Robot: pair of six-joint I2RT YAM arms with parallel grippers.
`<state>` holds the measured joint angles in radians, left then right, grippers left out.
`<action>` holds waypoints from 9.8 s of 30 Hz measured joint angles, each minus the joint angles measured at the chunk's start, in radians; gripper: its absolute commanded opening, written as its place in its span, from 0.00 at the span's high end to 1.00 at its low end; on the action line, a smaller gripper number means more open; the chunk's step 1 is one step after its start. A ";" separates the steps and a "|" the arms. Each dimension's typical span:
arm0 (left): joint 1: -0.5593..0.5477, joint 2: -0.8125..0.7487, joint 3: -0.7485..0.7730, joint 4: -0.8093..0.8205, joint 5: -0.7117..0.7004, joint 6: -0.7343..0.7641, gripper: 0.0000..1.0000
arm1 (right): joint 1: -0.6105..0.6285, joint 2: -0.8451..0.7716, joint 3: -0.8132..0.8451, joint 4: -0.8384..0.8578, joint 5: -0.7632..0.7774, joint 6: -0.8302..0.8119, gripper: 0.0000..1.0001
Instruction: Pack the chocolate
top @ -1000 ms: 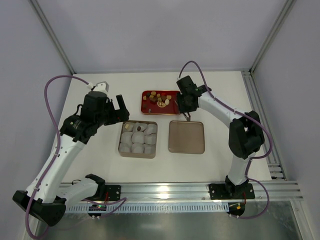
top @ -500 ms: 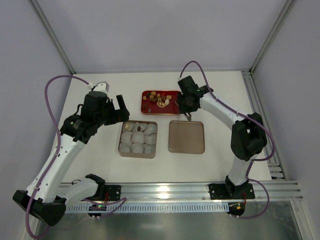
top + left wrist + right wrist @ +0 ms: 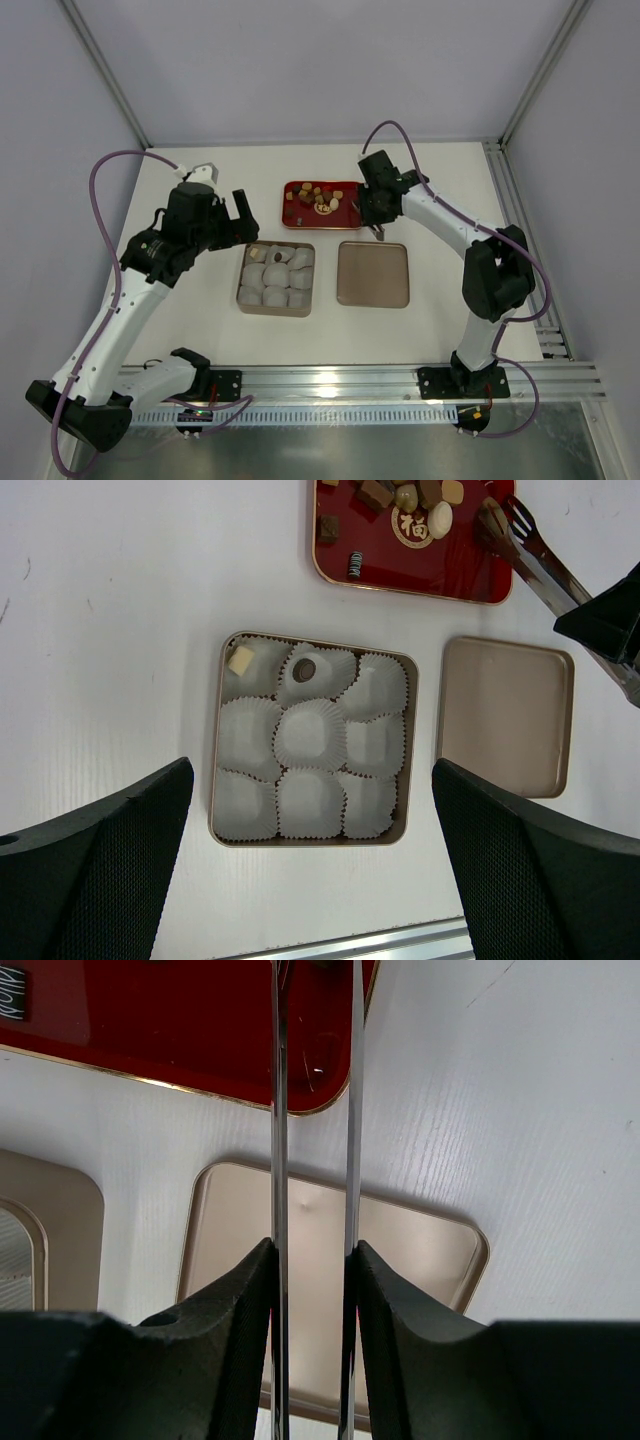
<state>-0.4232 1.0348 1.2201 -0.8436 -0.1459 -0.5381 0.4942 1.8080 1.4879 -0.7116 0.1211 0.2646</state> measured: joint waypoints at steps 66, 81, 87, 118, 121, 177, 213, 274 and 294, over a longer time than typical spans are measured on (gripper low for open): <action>0.000 -0.004 0.000 0.000 0.000 -0.001 0.00 | -0.040 0.004 0.027 -0.035 -0.095 -0.033 0.64; 0.000 -0.004 0.000 0.000 0.000 -0.001 0.00 | -0.045 0.005 0.035 -0.048 -0.099 -0.035 0.67; 0.000 -0.004 0.000 0.000 0.000 -0.001 0.00 | -0.046 0.005 0.042 -0.054 -0.099 -0.035 0.67; 0.000 -0.005 0.000 0.000 0.000 -0.001 0.00 | -0.047 -0.003 0.088 -0.078 -0.102 -0.033 0.67; 0.000 -0.008 0.000 0.000 0.000 -0.001 0.00 | -0.047 -0.005 0.091 -0.079 -0.102 -0.033 0.68; 0.000 -0.008 -0.012 0.002 0.016 -0.005 0.00 | -0.047 -0.090 -0.032 -0.109 -0.140 -0.101 0.66; 0.000 -0.010 -0.013 0.002 0.016 -0.005 0.00 | -0.045 -0.081 0.057 -0.130 -0.193 -0.066 0.69; 0.000 -0.016 -0.032 0.016 0.019 -0.005 0.00 | 0.380 -0.260 -0.103 -0.127 -0.091 0.048 0.60; 0.000 -0.017 -0.031 0.011 0.018 -0.003 0.00 | 0.143 -0.128 0.222 -0.167 -0.068 -0.028 0.57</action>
<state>-0.4232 1.0176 1.1893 -0.8322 -0.1284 -0.5407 0.6369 1.6798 1.7096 -0.8787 0.0532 0.2367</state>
